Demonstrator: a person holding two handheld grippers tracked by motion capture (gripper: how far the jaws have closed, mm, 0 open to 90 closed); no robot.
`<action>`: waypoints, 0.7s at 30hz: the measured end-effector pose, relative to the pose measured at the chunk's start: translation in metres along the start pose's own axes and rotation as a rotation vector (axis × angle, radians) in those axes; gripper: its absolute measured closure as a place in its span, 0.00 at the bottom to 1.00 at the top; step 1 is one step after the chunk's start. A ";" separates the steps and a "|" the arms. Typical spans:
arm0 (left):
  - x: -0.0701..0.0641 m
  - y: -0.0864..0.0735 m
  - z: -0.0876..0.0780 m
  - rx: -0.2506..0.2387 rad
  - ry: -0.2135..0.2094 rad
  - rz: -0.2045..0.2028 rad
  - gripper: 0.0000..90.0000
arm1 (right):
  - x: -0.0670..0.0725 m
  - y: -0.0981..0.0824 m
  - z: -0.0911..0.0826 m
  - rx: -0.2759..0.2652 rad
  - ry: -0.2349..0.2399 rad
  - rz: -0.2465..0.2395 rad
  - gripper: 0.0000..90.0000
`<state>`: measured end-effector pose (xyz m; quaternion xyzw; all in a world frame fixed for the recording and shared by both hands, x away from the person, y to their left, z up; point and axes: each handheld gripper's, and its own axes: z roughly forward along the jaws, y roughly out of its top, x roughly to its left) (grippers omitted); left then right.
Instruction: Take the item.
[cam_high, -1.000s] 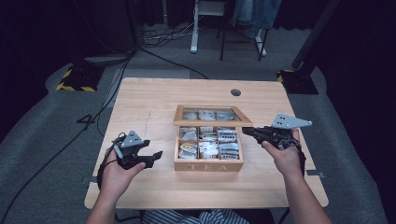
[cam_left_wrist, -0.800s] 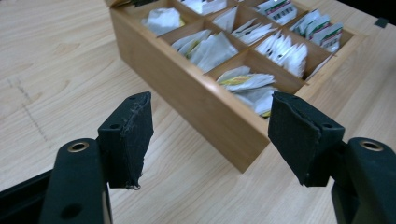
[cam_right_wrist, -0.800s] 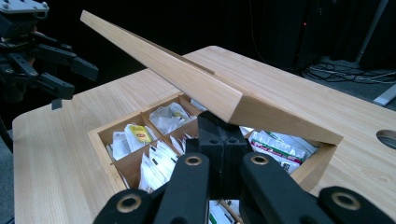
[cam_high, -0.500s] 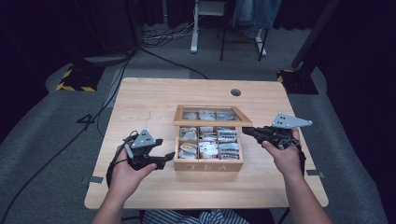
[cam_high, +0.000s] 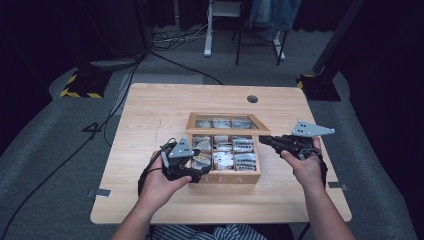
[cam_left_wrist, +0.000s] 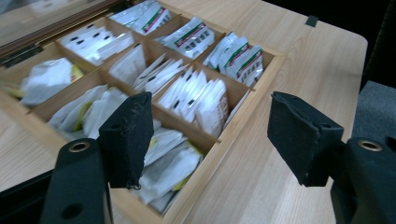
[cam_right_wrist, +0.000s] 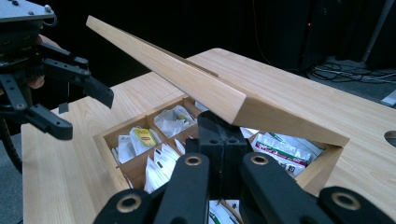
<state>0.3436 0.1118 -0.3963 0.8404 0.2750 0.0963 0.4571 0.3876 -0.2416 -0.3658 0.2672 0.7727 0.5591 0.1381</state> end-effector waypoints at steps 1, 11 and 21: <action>-0.001 0.001 0.002 0.001 -0.003 0.002 0.36 | 0.000 0.000 0.000 -0.001 0.001 0.000 1.00; -0.013 0.019 0.032 0.006 -0.055 0.034 0.36 | -0.001 0.001 0.000 -0.003 0.001 0.001 1.00; -0.015 0.026 0.061 0.008 -0.081 0.017 0.37 | -0.001 0.001 -0.001 -0.007 0.004 0.001 1.00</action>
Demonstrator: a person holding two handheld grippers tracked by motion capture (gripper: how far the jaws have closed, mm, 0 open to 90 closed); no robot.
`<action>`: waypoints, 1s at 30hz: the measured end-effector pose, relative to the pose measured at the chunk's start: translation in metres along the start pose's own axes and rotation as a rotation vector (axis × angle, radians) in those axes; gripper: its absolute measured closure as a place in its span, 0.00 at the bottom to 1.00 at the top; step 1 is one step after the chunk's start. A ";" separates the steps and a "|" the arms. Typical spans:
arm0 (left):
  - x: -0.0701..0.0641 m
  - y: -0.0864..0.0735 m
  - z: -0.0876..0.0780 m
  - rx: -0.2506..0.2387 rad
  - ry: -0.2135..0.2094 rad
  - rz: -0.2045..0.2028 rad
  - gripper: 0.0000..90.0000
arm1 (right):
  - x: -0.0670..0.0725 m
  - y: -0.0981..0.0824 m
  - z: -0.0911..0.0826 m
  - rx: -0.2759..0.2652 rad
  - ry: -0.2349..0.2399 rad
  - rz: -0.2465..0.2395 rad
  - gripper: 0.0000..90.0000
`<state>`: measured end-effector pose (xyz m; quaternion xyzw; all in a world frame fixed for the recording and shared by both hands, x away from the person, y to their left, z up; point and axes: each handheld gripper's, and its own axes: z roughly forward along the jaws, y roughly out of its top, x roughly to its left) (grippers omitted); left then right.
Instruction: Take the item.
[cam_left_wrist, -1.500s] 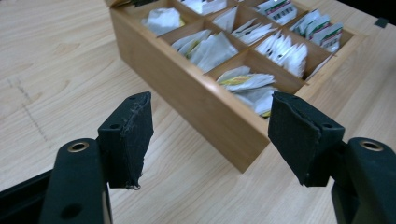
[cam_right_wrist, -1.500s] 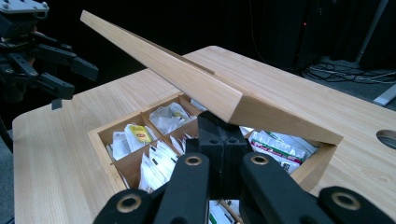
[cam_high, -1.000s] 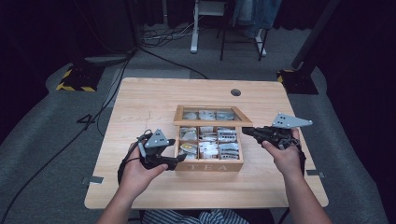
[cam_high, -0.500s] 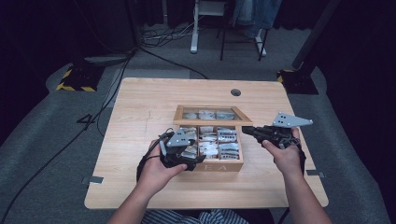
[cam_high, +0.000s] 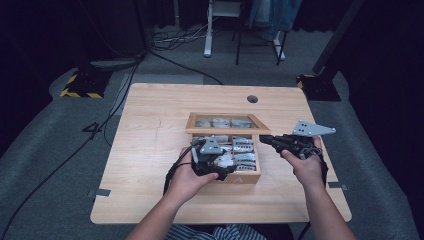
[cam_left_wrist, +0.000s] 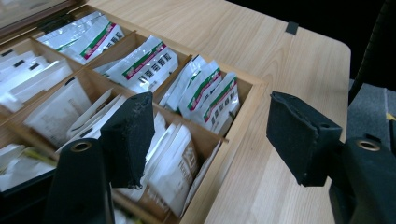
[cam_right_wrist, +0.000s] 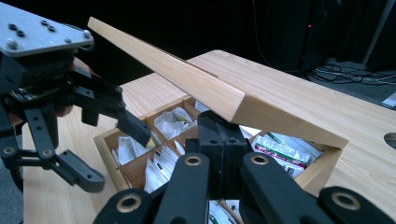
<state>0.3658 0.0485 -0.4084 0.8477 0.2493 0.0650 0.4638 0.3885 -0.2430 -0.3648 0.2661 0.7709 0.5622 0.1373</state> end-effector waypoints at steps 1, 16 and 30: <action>0.000 0.001 0.003 -0.004 -0.008 -0.011 0.37 | 0.000 0.000 0.000 0.000 0.000 0.000 1.00; -0.002 0.003 0.029 -0.056 -0.058 -0.032 0.37 | -0.001 0.000 0.000 -0.005 0.007 0.001 1.00; -0.002 0.009 0.047 -0.063 -0.089 -0.022 0.38 | -0.002 0.000 0.001 -0.004 0.013 0.004 1.00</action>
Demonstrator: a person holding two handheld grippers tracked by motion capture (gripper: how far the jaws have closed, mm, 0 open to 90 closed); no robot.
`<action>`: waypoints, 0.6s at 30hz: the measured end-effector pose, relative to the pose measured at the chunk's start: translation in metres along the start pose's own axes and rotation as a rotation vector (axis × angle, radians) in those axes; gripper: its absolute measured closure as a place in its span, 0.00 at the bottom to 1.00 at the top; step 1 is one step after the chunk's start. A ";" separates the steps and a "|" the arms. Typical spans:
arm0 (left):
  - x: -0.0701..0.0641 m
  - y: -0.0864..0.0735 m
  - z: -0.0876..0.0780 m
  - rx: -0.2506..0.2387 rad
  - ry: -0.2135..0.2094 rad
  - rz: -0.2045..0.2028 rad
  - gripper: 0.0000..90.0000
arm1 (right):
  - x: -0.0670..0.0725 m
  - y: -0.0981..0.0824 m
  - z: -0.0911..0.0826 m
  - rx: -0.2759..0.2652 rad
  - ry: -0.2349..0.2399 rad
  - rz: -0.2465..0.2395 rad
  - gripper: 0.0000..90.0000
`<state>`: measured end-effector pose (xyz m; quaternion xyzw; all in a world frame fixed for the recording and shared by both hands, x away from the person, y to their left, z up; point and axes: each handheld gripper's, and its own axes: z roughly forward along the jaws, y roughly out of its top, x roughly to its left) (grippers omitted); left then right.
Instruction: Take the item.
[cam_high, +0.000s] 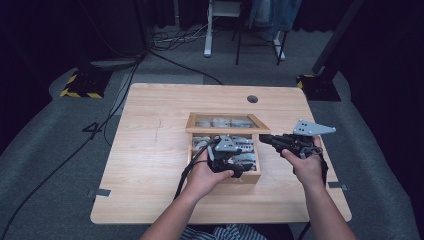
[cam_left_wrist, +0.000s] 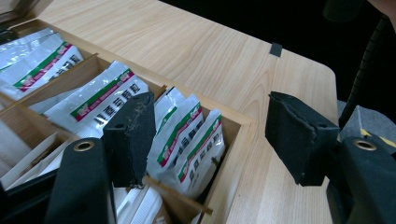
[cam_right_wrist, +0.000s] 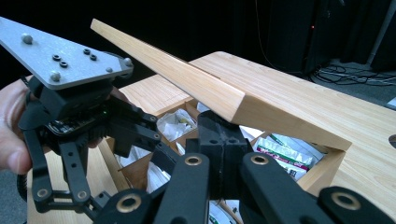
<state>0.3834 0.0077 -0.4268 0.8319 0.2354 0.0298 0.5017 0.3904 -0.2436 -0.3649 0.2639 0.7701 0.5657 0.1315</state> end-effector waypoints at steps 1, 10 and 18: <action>0.001 0.000 0.002 0.003 -0.007 -0.002 0.38 | 0.000 0.000 0.000 0.000 0.000 0.000 1.00; 0.008 -0.001 0.014 0.005 -0.050 -0.043 0.40 | -0.001 0.000 0.000 -0.003 0.008 0.005 1.00; 0.015 -0.003 0.020 0.026 -0.058 -0.061 0.50 | -0.001 -0.001 0.000 -0.004 0.013 0.008 1.00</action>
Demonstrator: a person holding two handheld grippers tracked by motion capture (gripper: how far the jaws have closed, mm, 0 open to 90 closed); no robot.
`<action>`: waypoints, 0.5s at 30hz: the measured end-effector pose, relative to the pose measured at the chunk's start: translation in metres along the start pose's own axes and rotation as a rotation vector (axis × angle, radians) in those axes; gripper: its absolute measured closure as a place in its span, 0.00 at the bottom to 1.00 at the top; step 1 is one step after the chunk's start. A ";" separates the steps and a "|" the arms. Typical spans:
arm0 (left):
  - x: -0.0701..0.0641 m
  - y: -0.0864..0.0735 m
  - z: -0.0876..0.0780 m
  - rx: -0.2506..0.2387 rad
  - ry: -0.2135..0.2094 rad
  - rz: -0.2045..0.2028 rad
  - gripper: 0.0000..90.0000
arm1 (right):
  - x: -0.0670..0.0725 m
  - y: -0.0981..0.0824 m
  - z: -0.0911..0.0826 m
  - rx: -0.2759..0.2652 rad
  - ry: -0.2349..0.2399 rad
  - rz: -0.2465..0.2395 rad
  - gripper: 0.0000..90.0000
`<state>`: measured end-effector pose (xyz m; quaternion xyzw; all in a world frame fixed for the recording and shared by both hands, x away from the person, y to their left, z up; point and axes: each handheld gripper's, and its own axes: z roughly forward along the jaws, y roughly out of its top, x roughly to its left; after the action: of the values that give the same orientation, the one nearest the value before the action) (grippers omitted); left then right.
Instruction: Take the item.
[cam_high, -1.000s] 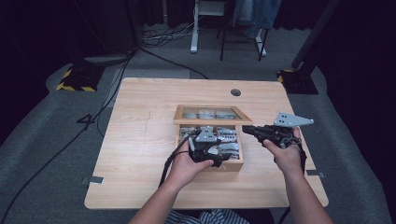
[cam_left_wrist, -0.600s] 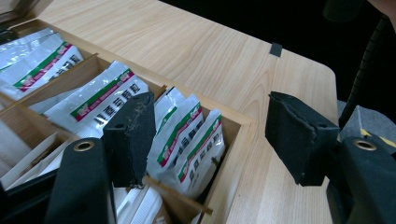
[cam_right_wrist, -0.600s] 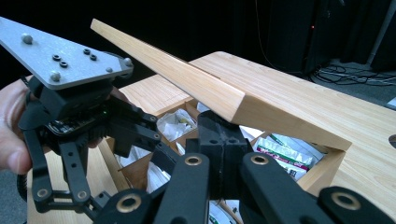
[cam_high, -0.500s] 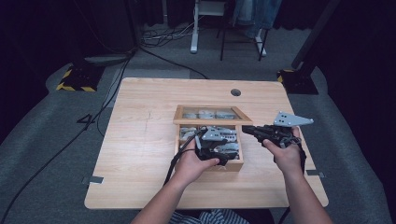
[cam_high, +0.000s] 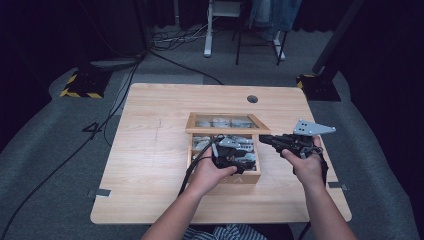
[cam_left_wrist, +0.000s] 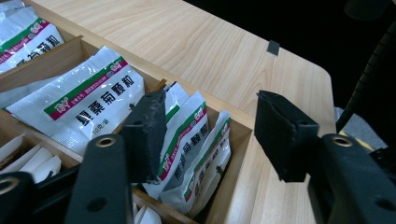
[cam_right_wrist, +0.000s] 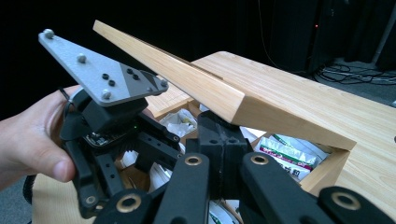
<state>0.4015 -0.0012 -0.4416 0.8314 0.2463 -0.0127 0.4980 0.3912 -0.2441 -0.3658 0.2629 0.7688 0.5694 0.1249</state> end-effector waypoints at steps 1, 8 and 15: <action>0.001 0.000 0.000 -0.001 -0.006 -0.012 0.51 | 0.000 0.000 0.000 0.000 0.001 0.001 1.00; -0.003 0.000 0.001 0.077 0.003 -0.006 0.61 | 0.000 0.000 0.000 -0.004 0.008 0.005 1.00; -0.001 -0.002 0.007 0.106 -0.015 -0.015 0.68 | 0.000 -0.001 0.001 0.000 0.011 0.007 1.00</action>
<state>0.4011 -0.0066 -0.4468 0.8546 0.2477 -0.0356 0.4551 0.3915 -0.2433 -0.3669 0.2627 0.7686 0.5710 0.1187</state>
